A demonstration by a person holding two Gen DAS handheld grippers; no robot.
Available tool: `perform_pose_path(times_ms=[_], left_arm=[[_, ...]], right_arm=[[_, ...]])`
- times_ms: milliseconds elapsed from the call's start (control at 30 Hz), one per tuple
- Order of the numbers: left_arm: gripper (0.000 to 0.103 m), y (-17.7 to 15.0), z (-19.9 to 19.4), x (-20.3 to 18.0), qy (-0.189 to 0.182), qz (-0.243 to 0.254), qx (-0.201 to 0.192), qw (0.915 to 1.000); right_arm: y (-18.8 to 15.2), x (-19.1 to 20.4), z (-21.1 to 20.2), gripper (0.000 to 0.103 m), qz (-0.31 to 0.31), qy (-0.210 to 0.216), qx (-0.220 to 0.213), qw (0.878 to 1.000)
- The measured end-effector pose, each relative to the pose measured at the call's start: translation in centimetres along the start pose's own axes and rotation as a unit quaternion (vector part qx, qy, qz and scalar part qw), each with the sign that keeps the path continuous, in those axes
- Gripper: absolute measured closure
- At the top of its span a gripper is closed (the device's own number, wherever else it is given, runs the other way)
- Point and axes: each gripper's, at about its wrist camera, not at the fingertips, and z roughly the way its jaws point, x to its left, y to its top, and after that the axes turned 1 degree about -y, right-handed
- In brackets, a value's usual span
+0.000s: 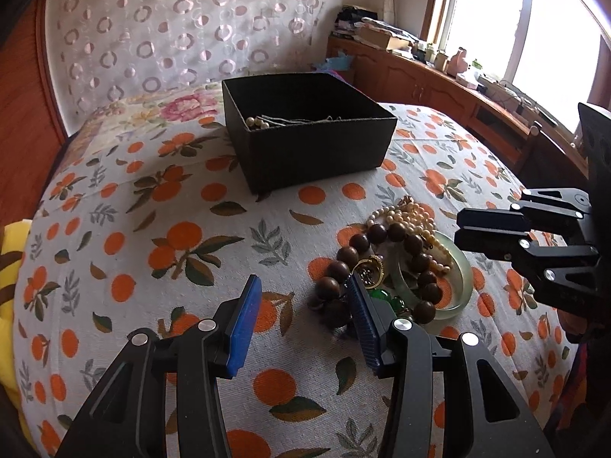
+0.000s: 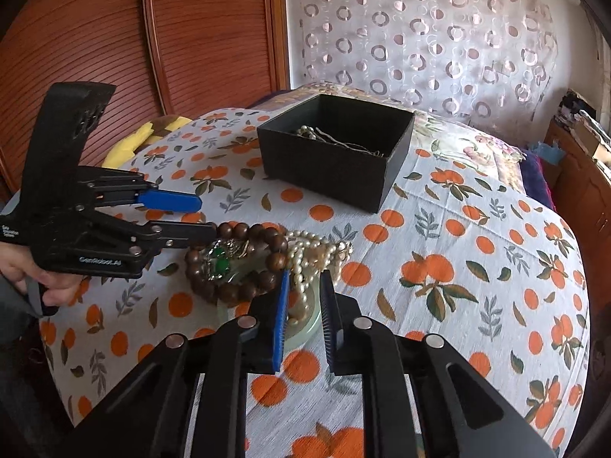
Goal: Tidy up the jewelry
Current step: 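Move both open tools back to the jewelry pile, then grasp the brown wooden bead bracelet with the left tool while the right tool grasps the gold chain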
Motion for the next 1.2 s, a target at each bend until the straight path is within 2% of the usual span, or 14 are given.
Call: perform_pose_path(times_ms=[100,200,367,400,433,533,600,833,900,1000,1100,1200], left_arm=[[0.067,-0.1,0.2,-0.3,-0.005,0.004,0.002,1.0000],[0.083,-0.2,0.2,-0.5,-0.018,0.004,0.001,0.9998],[0.088,-0.3,-1.5,-1.2,-0.006,0.006,-0.028,0.9996],[0.102,-0.3,-2.3,-1.2,-0.003,0.002,-0.038,0.9993],[0.103,-0.3,-3.1,-1.2,0.000,-0.001,-0.048,0.9989],[0.103,-0.4,-5.2,-1.1,0.007,-0.008,-0.075,0.9971],[0.103,-0.5,-5.9,-1.1,0.015,-0.003,-0.080,0.9967],[0.103,-0.6,-4.1,-0.8,0.007,-0.004,-0.049,0.9987],[0.103,-0.7,-3.3,-0.8,0.005,-0.005,-0.039,0.9992],[0.103,-0.8,-2.1,-0.8,0.007,-0.002,-0.026,0.9996],[0.098,-0.7,-1.2,-0.7,0.011,0.003,-0.018,0.9998],[0.088,-0.4,-1.0,-0.5,0.007,0.000,-0.013,0.9999]], right_arm=[[-0.1,0.2,0.1,0.085,-0.001,0.000,0.000,1.000],[-0.2,0.3,0.3,0.085,-0.001,0.001,0.004,1.000],[-0.5,0.7,0.7,0.085,-0.009,0.001,0.010,1.000],[-0.5,0.8,0.8,0.085,-0.010,0.001,0.011,1.000],[-0.5,0.9,0.9,0.085,-0.013,-0.001,0.012,1.000],[-0.4,1.0,1.0,0.085,-0.017,-0.005,0.012,1.000],[-0.2,1.1,1.0,0.085,-0.021,-0.011,0.012,1.000],[0.4,0.9,1.6,0.085,-0.026,-0.020,0.015,0.999],[0.5,1.0,2.0,0.090,-0.031,-0.025,0.020,0.999],[0.8,1.1,2.6,0.090,-0.042,-0.031,0.026,0.998],[1.0,1.5,3.3,0.091,-0.056,-0.034,0.036,0.997],[1.0,1.8,4.0,0.090,-0.068,-0.036,0.046,0.996]])
